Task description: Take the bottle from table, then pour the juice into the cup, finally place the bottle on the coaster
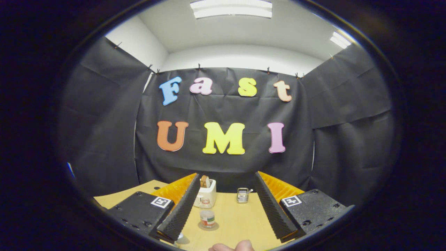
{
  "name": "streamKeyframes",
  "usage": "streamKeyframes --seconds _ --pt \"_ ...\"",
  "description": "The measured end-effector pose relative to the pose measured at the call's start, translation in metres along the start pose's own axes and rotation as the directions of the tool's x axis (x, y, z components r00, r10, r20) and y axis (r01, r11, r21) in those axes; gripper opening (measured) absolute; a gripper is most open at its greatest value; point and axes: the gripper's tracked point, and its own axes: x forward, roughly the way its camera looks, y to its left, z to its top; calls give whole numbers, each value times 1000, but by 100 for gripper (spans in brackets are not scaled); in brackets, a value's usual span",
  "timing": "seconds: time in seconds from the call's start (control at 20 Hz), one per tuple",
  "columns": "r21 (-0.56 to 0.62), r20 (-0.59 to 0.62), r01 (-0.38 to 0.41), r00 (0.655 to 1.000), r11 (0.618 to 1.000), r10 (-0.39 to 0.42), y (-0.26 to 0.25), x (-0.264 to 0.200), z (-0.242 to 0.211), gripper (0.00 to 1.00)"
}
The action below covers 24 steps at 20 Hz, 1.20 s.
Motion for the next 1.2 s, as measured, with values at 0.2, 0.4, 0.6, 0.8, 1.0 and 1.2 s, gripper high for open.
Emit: streamKeyframes --seconds 0.2,0.4,0.6,0.8,1.0,1.2 --pt "14 4 3 1000 1000 -3 -3 -57 -1 100" --pt "59 -16 18 1000 998 -17 -9 -95 -8 99" --pt "55 -43 29 999 998 -27 -18 -114 -17 99" --pt "30 -87 36 996 999 -33 -22 -122 -32 99" --pt "27 -79 41 996 999 -38 -24 -123 -32 100" --pt "26 -63 49 997 998 -47 -26 -122 -32 100"
